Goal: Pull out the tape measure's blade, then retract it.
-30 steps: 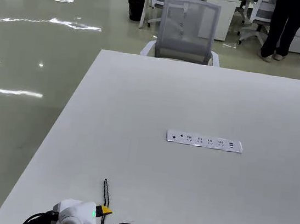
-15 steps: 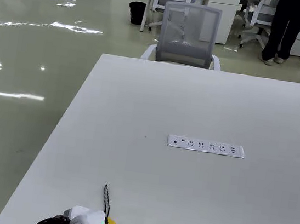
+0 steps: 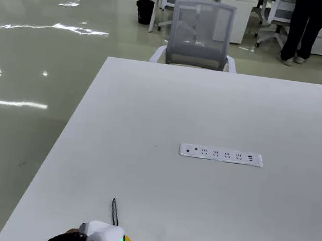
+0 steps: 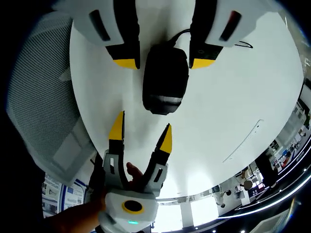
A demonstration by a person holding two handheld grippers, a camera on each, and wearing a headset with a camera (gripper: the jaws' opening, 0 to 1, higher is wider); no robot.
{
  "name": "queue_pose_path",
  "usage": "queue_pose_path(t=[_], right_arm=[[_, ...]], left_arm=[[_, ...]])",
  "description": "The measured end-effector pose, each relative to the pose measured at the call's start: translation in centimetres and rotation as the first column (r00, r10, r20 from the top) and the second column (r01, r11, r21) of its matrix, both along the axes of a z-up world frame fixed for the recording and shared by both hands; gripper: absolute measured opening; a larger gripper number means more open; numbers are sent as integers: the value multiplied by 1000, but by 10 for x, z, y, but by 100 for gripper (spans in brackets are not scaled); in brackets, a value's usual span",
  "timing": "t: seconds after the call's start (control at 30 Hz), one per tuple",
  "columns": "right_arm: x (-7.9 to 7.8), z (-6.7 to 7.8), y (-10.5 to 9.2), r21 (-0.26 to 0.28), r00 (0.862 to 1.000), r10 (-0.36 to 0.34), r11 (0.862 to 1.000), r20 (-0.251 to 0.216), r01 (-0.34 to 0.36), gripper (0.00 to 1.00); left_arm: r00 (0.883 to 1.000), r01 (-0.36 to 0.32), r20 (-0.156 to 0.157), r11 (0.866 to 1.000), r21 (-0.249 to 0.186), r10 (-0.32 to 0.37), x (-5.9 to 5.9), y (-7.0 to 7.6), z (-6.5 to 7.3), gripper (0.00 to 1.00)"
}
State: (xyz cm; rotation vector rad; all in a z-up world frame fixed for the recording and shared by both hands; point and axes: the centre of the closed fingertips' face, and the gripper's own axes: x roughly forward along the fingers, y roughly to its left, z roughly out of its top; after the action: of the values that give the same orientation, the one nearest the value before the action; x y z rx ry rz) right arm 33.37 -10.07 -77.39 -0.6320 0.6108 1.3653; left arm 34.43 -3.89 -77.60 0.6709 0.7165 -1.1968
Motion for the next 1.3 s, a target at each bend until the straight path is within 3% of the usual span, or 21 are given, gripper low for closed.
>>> queue_pose_path(t=[0.2, 0.3, 0.57, 0.8, 0.97, 1.3], right_arm=[[2, -9, 6, -23, 1000, 14, 1000, -10, -14, 43], [2, -12, 6, -19, 999, 13, 1000, -47, -13, 41], [10, -14, 10, -45, 999, 38, 998, -39, -40, 33], [11, -21, 13, -61, 997, 54, 996, -49, -57, 33], [5, -27, 13, -101, 990, 133, 986, -39, -136, 25], [11, -28, 16, -106, 992, 128, 986, -20, -130, 19]], left_arm=[[1000, 11, -1, 999, 32, -11, 0, 0, -1, 34], [1000, 0, -12, 1000, 29, 0, 1, 1, 0, 33], [1000, -16, -15, 999, 32, 16, 4, 2, -2, 29], [1000, -15, -12, 999, 42, 16, 5, 1, -3, 29], [1000, -17, -15, 999, 45, 17, 5, 2, -4, 29], [1000, -14, -19, 999, 50, 15, 5, 2, -4, 29]])
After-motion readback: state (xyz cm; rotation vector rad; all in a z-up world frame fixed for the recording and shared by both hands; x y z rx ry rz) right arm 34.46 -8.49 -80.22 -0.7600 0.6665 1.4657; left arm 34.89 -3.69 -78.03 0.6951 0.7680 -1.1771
